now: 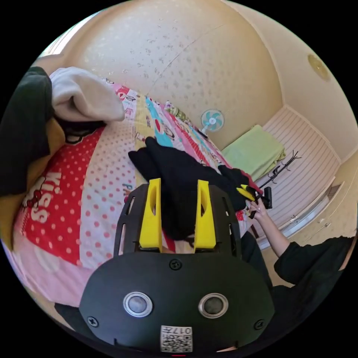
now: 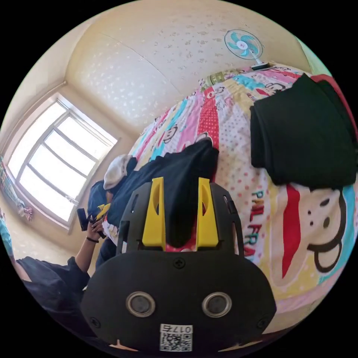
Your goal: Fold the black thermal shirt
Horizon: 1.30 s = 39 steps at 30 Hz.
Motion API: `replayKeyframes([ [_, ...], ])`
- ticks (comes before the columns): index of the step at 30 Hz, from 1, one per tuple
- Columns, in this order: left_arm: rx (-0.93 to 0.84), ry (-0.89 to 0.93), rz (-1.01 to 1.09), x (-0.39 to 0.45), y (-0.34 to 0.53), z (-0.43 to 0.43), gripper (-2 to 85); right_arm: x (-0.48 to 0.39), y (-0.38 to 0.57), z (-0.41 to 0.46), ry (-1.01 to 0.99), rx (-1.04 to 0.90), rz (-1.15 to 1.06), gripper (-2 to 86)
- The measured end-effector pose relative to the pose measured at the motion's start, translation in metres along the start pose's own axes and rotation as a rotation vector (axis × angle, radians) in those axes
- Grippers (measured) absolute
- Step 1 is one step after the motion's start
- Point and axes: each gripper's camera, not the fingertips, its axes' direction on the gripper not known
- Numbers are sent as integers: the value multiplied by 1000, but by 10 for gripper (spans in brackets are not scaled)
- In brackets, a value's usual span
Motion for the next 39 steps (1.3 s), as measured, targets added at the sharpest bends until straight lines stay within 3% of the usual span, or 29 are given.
replayKeyframes([
  [2, -90, -24, -50, -9, 18, 22, 116, 5, 27, 6, -73, 5, 22, 115],
  [4, -67, -2, -71, -13, 21, 25, 81, 2, 39, 13, -177, -40, -8, 72],
  [8, -79, 176, -157, -29, 4, -1, 47, -17, 54, -24, -98, 46, 54, 37],
  [11, -113, 308, -245, -45, 20, -6, 49, -12, 68, -12, 19, -12, 146, 40],
  [13, -117, 278, -330, -54, 40, -8, 56, -12, 75, -8, 44, 1, 203, 47],
  [18, 155, 233, -424, -57, 91, -46, 94, -125, 77, -26, 201, 315, -6, 69],
  [23, 59, 166, -450, -54, 90, -12, 122, -222, 64, 73, 123, 212, -302, 51],
  [25, 44, 172, -475, -55, 93, 0, 123, -232, 75, 139, 195, 84, -357, 33],
  [26, 34, 162, -491, -55, 96, 9, 123, -224, 85, 198, 320, -100, -350, 23],
  [29, 62, 141, -538, -57, 107, 20, 109, -223, 131, 215, 419, 43, -427, 12],
  [32, 90, 204, -612, -52, 112, 26, 57, -234, 133, 219, 452, 4, -454, 8],
  [37, 289, 366, -418, 20, 69, 29, 50, -212, 123, 187, 250, 30, -344, 5],
  [39, 283, 380, -274, 66, 37, 48, 49, -178, 119, 145, 26, 147, -178, 4],
])
